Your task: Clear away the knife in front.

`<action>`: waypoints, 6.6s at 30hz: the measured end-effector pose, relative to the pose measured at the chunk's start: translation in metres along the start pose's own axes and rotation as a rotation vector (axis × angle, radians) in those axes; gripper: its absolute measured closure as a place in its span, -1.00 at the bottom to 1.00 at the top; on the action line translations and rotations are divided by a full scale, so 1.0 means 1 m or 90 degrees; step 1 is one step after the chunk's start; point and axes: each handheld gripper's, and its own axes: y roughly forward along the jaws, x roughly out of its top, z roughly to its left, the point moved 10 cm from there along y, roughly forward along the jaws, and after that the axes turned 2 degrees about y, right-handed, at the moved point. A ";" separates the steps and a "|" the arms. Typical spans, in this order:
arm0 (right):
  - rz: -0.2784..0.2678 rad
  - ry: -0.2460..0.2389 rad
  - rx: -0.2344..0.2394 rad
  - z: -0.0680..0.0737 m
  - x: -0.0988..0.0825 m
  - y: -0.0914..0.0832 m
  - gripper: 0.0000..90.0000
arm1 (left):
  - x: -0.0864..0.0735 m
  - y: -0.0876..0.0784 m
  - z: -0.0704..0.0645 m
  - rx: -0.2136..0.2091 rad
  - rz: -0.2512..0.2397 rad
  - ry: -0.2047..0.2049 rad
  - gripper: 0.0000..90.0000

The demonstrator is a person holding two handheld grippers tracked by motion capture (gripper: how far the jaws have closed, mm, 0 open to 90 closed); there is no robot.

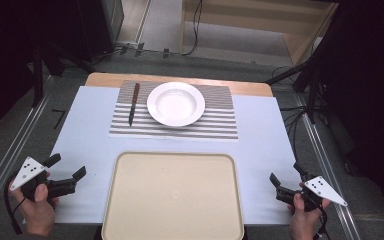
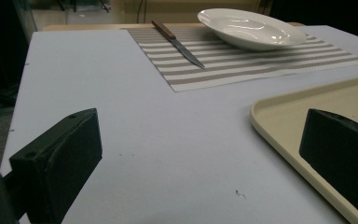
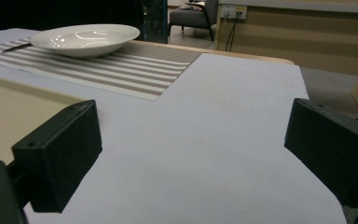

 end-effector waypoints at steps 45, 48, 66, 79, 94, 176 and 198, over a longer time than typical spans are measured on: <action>-0.020 -0.002 0.003 0.000 0.002 -0.002 -0.94 | 0.112 0.055 -0.050 -0.054 -0.005 0.043 -1.00; -0.020 -0.002 0.004 0.000 0.002 -0.002 -0.94 | 0.118 0.068 -0.053 -0.057 0.001 0.051 -1.00; -0.014 -0.005 0.007 0.001 0.001 0.000 -0.94 | 0.137 0.108 -0.039 -0.050 0.026 0.038 -1.00; -0.013 -0.003 0.008 0.001 0.001 0.000 -0.94 | 0.141 0.139 -0.031 -0.059 0.056 0.030 -1.00; -0.013 -0.006 0.008 0.001 0.001 0.000 -0.94 | 0.138 0.188 -0.013 -0.018 0.159 -0.024 -0.68; -0.009 0.000 0.012 0.001 0.001 0.003 -0.94 | 0.081 0.294 0.024 0.108 0.387 -0.044 0.71; -0.009 -0.001 0.013 0.001 0.001 0.003 -0.94 | 0.100 0.272 0.006 0.070 0.362 -0.034 0.71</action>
